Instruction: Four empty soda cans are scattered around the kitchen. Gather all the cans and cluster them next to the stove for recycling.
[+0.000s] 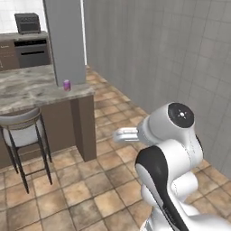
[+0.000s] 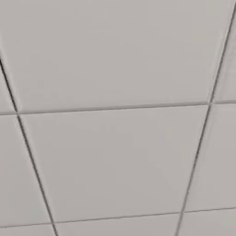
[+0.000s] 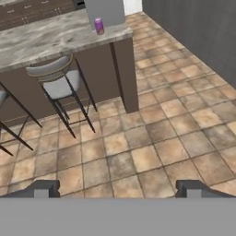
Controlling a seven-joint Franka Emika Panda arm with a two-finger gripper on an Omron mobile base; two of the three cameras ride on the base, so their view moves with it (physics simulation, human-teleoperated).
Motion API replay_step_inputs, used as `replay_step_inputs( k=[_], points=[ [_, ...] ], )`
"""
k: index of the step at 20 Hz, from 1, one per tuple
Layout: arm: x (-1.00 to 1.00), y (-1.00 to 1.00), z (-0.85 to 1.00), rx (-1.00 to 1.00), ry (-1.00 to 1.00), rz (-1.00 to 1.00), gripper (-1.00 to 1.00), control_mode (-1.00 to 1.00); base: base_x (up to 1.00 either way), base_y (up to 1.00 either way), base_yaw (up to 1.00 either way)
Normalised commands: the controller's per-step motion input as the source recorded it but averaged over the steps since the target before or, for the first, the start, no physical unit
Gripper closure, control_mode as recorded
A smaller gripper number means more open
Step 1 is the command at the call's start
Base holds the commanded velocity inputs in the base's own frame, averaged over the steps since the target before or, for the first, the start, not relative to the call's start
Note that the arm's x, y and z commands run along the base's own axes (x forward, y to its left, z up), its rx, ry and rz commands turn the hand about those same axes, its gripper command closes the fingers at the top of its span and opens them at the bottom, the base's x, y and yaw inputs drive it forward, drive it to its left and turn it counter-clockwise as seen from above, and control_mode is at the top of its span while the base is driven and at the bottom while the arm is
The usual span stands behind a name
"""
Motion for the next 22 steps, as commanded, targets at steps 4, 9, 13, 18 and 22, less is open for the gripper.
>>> replay_step_inputs(
  k=[4, 9, 13, 18, 22],
  points=[
    [0.00, 0.00, 0.00, 0.00, 0.00, 0.00, -1.00, 1.00, 0.61, -0.04, 0.06],
    [0.00, 0.00, 0.00, 0.00, 0.00, 0.00, -1.00, 1.00, 0.95, -0.04, 0.02],
    [0.00, 0.00, 0.00, 0.00, 0.00, 0.00, -1.00, 1.00, 0.92, -0.21, 0.09],
    [0.00, 0.00, 0.00, 0.00, 0.00, 0.00, -1.00, 1.00, 0.42, -0.40, 0.12],
    [0.00, 0.00, 0.00, 0.00, 0.00, 0.00, -1.00, 1.00, 0.13, -0.26, 0.10]
  ],
)
